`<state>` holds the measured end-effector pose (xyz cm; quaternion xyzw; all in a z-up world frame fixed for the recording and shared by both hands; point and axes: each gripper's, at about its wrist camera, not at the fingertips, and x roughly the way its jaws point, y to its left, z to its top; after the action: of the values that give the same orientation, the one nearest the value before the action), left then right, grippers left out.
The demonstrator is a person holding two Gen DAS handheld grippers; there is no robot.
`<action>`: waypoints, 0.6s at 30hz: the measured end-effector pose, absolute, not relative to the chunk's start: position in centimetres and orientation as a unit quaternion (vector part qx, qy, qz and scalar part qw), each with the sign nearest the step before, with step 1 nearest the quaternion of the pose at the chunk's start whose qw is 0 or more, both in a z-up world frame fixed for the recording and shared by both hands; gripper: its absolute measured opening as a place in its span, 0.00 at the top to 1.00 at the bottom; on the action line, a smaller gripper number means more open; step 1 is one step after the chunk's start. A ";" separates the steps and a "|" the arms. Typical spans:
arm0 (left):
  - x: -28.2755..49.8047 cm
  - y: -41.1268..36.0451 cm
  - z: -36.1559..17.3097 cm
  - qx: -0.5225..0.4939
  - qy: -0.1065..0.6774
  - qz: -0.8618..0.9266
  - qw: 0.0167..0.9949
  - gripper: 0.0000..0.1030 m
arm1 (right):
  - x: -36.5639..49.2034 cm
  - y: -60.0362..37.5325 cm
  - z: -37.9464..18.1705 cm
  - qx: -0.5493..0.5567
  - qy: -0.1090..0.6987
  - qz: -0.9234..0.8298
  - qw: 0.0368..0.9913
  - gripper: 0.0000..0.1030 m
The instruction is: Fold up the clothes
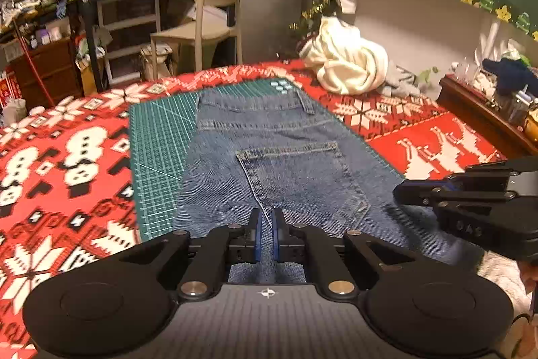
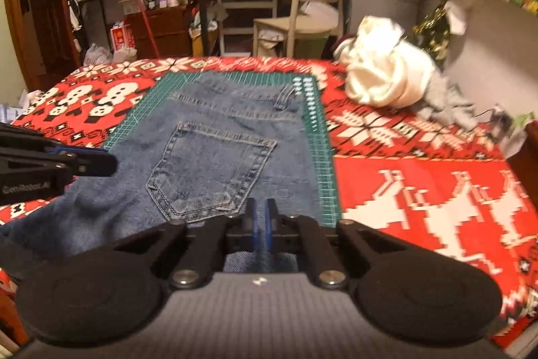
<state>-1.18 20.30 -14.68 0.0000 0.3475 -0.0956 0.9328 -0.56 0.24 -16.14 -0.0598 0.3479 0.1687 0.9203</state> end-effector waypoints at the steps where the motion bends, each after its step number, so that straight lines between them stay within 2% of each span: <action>1: -0.7 20.3 -15.1 0.000 0.354 -0.096 0.930 0.95 | 0.0 0.5 -16.7 -0.062 0.354 0.169 0.918 0.98; 7: 0.3 22.0 -17.5 0.013 0.382 -0.073 0.921 0.96 | 0.6 -0.6 -19.0 -0.062 0.367 0.168 0.913 1.00; 18: -1.7 23.7 -17.1 0.019 0.392 -0.070 0.917 0.97 | -1.3 -3.3 -18.4 -0.061 0.382 0.143 0.911 1.00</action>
<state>-1.70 23.66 -17.09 0.0187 0.3923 -0.0698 0.9170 -1.34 -3.32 -18.38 -0.0612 0.3816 0.1426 0.9112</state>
